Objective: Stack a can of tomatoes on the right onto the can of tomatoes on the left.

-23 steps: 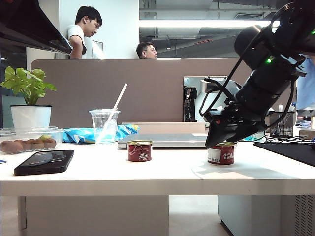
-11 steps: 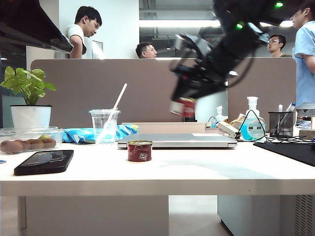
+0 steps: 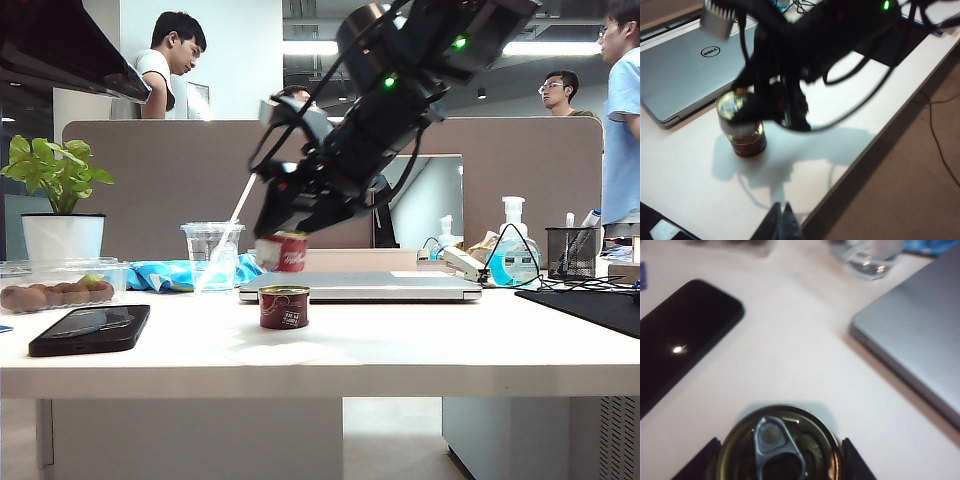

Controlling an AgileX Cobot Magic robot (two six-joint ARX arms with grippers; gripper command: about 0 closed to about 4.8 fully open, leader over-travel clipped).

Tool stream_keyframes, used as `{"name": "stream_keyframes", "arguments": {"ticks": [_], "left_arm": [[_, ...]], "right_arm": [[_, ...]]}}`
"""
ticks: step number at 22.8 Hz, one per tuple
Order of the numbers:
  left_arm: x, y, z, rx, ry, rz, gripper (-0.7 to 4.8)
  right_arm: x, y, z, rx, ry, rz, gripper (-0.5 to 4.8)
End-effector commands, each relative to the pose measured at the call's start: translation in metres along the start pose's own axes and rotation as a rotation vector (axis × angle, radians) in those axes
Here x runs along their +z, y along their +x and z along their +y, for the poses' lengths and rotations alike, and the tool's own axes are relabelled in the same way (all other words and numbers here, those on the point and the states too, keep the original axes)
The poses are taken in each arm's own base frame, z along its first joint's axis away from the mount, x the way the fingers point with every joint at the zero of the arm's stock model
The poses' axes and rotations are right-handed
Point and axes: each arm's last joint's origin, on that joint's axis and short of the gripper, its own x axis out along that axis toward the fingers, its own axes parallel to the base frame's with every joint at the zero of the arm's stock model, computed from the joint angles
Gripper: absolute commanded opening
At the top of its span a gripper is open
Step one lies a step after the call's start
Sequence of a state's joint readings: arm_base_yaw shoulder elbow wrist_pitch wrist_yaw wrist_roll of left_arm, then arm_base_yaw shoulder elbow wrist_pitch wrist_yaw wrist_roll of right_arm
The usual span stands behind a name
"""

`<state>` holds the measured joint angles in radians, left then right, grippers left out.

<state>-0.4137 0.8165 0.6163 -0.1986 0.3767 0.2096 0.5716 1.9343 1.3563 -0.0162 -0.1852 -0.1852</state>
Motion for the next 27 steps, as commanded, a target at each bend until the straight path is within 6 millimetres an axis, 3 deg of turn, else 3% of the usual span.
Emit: {"name": "stream_keyframes", "arguments": {"ticks": [1, 27], "left_arm": [[0.003, -0.001, 0.0, 0.003, 0.011, -0.018, -0.05], [0.003, -0.001, 0.0, 0.003, 0.011, -0.019, -0.05]], "right_arm": [[-0.001, 0.005, 0.0, -0.005, -0.005, 0.001, 2.07], [-0.008, 0.016, -0.002, -0.021, -0.032, -0.001, 2.15]]}}
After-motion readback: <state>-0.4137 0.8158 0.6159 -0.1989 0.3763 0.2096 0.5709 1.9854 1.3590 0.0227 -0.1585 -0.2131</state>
